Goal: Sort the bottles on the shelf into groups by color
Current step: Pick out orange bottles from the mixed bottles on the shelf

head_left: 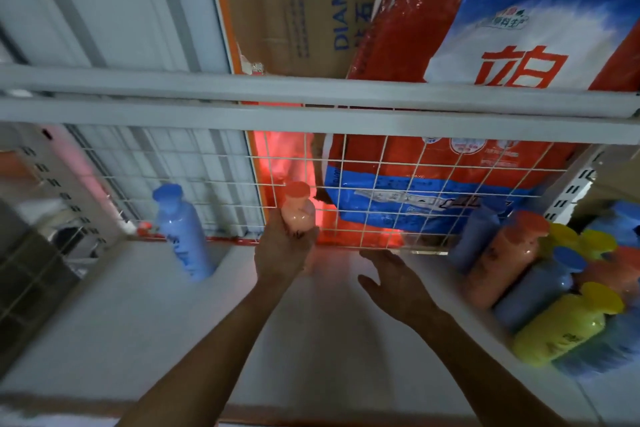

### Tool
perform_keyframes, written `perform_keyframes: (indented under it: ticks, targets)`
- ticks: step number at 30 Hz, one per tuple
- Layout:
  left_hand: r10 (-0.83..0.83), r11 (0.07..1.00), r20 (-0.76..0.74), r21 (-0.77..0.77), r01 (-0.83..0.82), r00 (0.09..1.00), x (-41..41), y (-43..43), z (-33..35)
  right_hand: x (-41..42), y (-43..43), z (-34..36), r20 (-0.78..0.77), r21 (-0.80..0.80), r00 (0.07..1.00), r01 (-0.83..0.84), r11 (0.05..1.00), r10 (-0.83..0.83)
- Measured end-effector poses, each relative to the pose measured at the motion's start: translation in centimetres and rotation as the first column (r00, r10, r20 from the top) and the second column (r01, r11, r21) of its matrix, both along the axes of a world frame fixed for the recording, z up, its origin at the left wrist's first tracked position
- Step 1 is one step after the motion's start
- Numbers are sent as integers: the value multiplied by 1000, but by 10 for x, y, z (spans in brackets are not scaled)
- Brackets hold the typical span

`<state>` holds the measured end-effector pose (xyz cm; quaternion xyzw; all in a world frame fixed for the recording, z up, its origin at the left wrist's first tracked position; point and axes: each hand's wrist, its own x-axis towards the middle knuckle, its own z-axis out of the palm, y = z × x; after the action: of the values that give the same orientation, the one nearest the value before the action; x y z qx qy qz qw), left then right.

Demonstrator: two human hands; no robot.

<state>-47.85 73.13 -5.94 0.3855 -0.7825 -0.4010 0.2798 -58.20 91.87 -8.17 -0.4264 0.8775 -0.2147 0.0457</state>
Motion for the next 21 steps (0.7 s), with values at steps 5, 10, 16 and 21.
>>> perform_keyframes:
  ticks: [5, 10, 16, 21]
  targets:
    - [-34, 999, -16, -20, 34, 999, 0, -18, 0, 8, -26, 6, 7, 7, 1000, -16, 1000, 16]
    - [-84, 995, -12, -48, 84, 996, -10, -25, 1, 3, -28, 5, -3, 48, 1000, 14, 999, -13]
    - [-99, 995, 103, 17, 97, 990, -6, -34, -22, 5, -15, 2, -5, 44, 999, 39, 998, -38]
    - [-260, 961, 489, 51, 271, 832, 8, 1, -35, 3, 5, 3, -14, 50, 995, 101, 994, -101]
